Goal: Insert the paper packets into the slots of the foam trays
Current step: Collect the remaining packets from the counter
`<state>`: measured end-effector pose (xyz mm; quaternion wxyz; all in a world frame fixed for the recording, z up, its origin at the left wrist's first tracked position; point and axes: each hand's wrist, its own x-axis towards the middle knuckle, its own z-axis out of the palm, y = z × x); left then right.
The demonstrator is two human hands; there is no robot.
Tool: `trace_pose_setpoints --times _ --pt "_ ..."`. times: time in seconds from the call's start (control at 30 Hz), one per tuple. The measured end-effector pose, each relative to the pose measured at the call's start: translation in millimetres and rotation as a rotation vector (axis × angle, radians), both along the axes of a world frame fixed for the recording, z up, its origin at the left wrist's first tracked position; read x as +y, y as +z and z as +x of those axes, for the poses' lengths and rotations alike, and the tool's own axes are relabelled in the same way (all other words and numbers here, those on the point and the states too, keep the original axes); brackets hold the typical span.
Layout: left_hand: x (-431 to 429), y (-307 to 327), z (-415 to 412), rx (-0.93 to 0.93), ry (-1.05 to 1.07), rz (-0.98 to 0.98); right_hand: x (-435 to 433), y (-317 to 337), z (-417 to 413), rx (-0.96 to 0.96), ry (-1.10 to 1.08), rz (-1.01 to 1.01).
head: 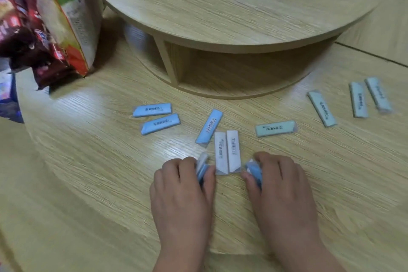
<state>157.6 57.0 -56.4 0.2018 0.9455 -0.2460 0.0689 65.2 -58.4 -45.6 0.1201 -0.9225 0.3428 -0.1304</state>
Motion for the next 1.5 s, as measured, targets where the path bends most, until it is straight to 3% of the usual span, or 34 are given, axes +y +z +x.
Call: trace_pose_setpoints --times 0.17,0.3,0.6,0.83,1.03,1.13,1.3,1.5 --pt "4 -5 -2 -0.074 0.008 -0.015 1 -7 -1 -0.049 0.030 -0.023" --pt "5 -7 -4 -0.106 0.040 0.030 -2 8 14 -0.119 -0.090 0.139" --pt "11 -17 -1 -0.209 0.023 0.033 13 14 66 0.206 -0.090 0.205" --pt "25 -11 26 -0.284 -0.012 -0.018 2 16 69 0.202 -0.072 0.225" --pt "18 7 45 -0.034 -0.106 -0.095 -11 20 60 0.225 0.119 0.201" --pt "5 18 57 -0.041 -0.104 -0.110 -15 20 52 0.189 0.187 0.110" --pt "-30 23 74 0.116 -0.208 0.068 -32 14 29 0.110 0.350 0.009" --pt "-39 26 75 0.105 -0.225 0.167 -62 19 14 0.084 0.432 -0.027"
